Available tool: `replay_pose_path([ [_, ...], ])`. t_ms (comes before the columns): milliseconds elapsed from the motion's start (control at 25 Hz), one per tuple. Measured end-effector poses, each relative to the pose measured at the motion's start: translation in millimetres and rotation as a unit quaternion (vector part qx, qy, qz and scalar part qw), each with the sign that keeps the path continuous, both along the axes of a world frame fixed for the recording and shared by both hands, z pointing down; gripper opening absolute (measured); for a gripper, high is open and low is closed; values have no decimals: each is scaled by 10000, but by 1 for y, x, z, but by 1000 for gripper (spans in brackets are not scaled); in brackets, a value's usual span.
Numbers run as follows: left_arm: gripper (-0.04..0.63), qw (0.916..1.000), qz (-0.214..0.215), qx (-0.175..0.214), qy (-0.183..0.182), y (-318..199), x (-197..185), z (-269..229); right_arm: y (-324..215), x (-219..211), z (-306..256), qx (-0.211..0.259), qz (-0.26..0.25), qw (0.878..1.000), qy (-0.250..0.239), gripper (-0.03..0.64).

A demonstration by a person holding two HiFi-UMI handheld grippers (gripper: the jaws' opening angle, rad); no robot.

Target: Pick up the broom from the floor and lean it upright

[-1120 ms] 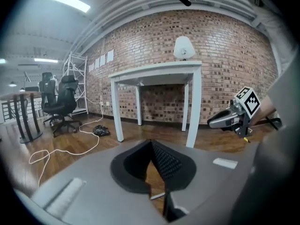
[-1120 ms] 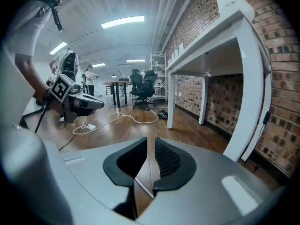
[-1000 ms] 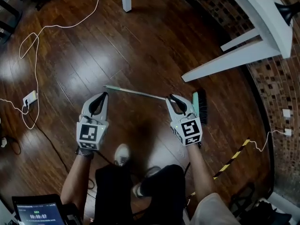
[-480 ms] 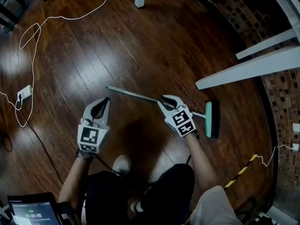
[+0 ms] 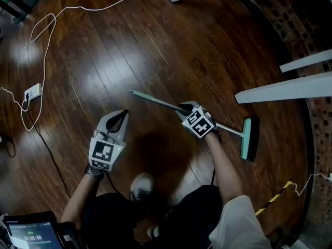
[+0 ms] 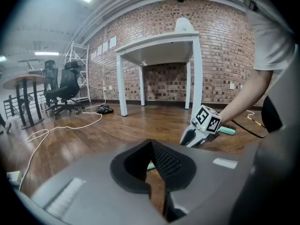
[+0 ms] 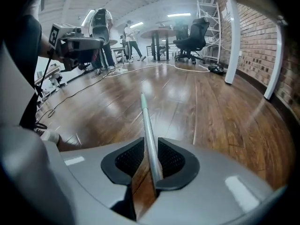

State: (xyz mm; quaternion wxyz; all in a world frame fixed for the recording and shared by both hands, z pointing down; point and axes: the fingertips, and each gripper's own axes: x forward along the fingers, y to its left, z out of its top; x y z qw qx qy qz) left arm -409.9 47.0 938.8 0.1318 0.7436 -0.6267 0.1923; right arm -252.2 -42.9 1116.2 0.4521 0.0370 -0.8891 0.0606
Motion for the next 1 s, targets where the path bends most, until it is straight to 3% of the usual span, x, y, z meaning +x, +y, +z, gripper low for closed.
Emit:
replay_pose_path([
  [400,2,9997,-27,-80,220,6,5,5,5,-10,35,54,-468,9950,878,118],
  [760,2,9998,-69,-83,149,15,-7,5,8,-14,44,-111,-969,9890,1114,137],
  [1000,2,9999,-101,-73,61,18,-4,-3,13,-12,43,291,-948,9874,1231,97],
])
